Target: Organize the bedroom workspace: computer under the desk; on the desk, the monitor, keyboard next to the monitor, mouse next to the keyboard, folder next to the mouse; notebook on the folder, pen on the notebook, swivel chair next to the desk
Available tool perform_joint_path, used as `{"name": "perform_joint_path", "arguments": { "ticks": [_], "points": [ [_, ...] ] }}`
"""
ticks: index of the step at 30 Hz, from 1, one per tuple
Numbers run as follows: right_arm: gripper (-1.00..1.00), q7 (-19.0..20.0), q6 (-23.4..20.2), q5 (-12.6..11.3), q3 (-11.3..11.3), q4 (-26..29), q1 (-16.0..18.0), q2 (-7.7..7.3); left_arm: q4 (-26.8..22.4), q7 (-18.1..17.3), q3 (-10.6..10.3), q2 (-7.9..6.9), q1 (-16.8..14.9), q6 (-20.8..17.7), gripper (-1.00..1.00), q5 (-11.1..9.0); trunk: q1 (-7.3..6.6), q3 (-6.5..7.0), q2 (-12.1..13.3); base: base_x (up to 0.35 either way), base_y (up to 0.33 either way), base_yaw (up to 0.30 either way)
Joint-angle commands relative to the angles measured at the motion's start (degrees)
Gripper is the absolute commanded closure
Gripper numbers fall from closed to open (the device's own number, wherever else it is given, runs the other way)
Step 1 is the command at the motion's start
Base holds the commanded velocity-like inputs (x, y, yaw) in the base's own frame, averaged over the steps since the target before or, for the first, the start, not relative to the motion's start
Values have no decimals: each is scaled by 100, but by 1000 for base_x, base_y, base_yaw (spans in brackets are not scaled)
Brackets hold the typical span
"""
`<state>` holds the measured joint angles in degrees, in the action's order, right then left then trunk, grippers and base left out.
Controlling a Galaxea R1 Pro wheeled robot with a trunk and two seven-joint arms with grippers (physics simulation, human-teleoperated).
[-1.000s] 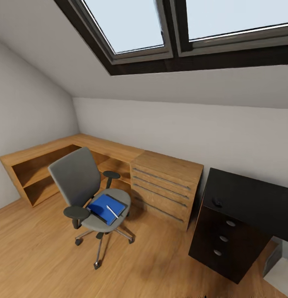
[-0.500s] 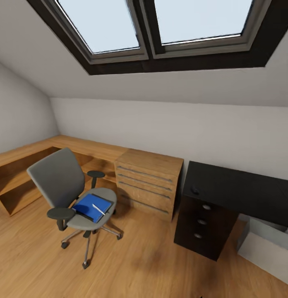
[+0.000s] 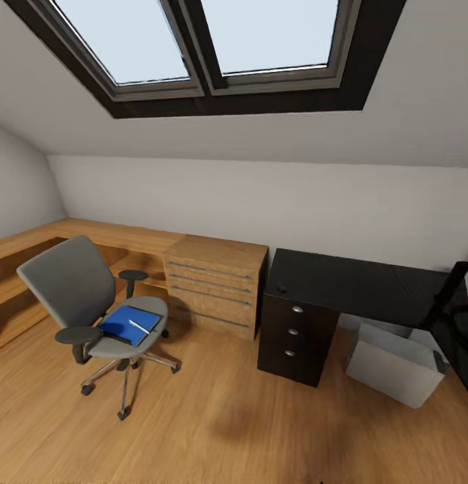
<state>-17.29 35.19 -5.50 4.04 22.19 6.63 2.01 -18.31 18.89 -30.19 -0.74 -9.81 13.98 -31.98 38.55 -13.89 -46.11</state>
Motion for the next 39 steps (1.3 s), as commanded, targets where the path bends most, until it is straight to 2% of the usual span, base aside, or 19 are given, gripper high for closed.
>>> {"name": "perform_joint_path", "arguments": {
  "ticks": [1,24,39],
  "points": [
    [-100,-20,23,-55,44,-4,5,-2,-6,36,-49,-5,-3,17,-100,-45,-3,-16,-7,-334,-98,-142],
    [-100,-20,23,-30,44,-118,5,1,-7,40,-49,-5,-2,111,-100,-52,-3,-200,-7,-336,-16,-129],
    [-100,16,23,-22,44,-135,5,1,-6,44,-40,-5,-1,131,-100,-62,-3,-221,-7,-336,-2,-260]
  ]
}}
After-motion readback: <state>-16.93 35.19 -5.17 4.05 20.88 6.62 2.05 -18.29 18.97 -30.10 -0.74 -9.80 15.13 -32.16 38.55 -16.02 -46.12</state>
